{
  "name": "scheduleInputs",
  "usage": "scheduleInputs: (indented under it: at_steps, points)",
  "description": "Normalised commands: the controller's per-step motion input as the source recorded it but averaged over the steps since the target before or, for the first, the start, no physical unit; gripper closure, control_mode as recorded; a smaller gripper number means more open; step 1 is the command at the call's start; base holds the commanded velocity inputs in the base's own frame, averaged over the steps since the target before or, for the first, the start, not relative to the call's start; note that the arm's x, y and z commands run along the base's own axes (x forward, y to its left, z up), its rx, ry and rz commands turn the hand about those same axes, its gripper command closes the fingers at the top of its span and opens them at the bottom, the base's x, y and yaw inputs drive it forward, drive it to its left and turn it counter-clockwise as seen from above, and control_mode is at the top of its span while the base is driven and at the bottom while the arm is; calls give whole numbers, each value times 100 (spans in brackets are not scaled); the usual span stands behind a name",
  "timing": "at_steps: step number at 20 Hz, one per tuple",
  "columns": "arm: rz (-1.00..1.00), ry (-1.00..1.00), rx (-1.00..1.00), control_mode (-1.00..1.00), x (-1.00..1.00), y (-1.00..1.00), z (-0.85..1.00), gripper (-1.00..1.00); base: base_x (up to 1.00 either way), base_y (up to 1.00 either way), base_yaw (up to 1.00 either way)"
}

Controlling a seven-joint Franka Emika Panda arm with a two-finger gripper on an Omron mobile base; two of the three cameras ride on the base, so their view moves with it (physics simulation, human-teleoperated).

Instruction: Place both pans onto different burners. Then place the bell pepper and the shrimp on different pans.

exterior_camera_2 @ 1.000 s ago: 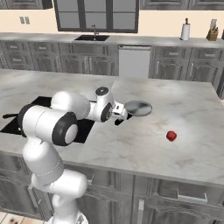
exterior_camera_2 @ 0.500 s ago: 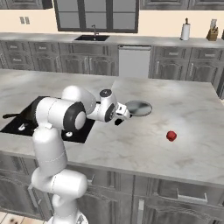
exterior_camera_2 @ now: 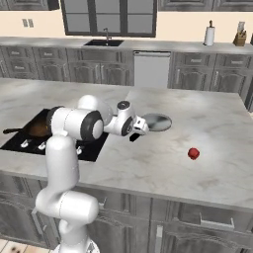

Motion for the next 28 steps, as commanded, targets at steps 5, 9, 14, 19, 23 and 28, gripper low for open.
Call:
scheduleInputs:
  at_steps: [5, 9, 14, 19, 23, 28]
  points:
    - [-3, 0, 2, -100, 3, -1, -27, -100, 0, 0, 0]
    - [-3, 0, 1, -100, 3, -8, -19, -100, 0, 0, 0]
    - [-2, 0, 1, -100, 22, -5, -16, 100, 0, 0, 0]
    - [-2, 0, 0, -100, 12, -2, -1, 100, 0, 0, 0]
    - [0, 0, 0, -100, 2, -2, 0, 100, 0, 0, 0]
    - [0, -7, 0, -100, -13, 0, 42, 100, 0, 0, 0]
